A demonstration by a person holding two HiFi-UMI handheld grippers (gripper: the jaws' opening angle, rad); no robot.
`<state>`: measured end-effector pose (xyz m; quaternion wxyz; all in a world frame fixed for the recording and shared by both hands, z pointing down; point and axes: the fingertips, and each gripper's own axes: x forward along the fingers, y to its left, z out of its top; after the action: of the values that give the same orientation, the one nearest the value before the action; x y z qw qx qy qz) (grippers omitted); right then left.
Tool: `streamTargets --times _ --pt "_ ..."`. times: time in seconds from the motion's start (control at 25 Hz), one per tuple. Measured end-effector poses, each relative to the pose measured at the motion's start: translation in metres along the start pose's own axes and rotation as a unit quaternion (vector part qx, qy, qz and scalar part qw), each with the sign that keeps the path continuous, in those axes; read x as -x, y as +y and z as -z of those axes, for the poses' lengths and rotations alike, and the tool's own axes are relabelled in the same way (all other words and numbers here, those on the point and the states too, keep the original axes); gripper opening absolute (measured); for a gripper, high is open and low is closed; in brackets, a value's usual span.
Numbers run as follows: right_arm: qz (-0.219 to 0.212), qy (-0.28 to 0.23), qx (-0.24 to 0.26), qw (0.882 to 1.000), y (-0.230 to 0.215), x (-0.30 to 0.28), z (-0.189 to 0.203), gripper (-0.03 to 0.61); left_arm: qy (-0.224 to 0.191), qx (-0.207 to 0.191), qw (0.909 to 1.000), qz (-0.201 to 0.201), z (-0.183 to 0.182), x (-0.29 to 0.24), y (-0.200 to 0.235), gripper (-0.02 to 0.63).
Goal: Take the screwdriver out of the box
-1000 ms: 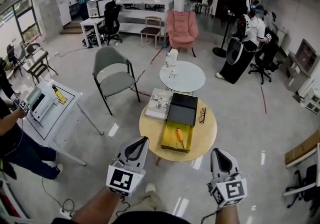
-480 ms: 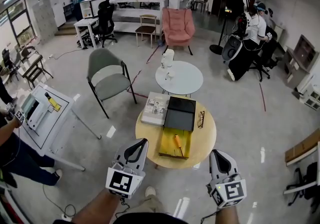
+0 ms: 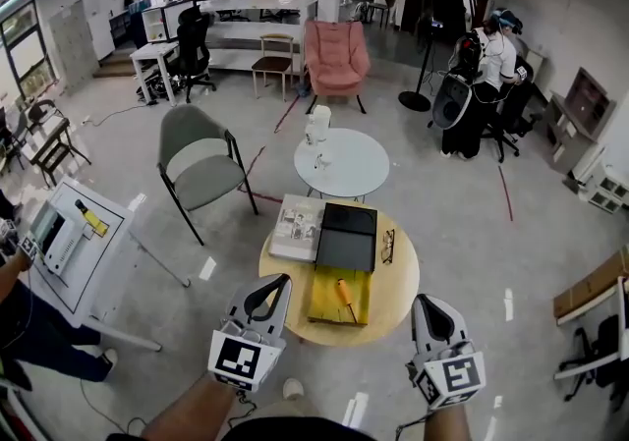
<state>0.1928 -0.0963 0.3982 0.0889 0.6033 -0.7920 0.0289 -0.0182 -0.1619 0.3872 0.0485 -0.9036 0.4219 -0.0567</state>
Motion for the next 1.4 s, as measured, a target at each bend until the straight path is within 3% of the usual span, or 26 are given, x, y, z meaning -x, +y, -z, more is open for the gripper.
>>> streamTargets --times 0.16,0.8,1.4 --pt "0.003 -0.007 0.003 1.000 0.002 -0.016 -0.012 0.014 -0.009 -0.005 0.9999 0.004 -0.009 -0.009 0.018 0.012" --pt "0.025 0.001 0.017 1.000 0.012 -0.067 -0.027 0.014 -0.016 0.021 0.9994 0.024 0.012 -0.046 0.078 0.012" --pt "0.025 0.009 0.011 1.000 -0.019 -0.081 -0.016 0.014 -0.001 0.016 0.9988 0.046 0.024 -0.087 0.051 0.012"
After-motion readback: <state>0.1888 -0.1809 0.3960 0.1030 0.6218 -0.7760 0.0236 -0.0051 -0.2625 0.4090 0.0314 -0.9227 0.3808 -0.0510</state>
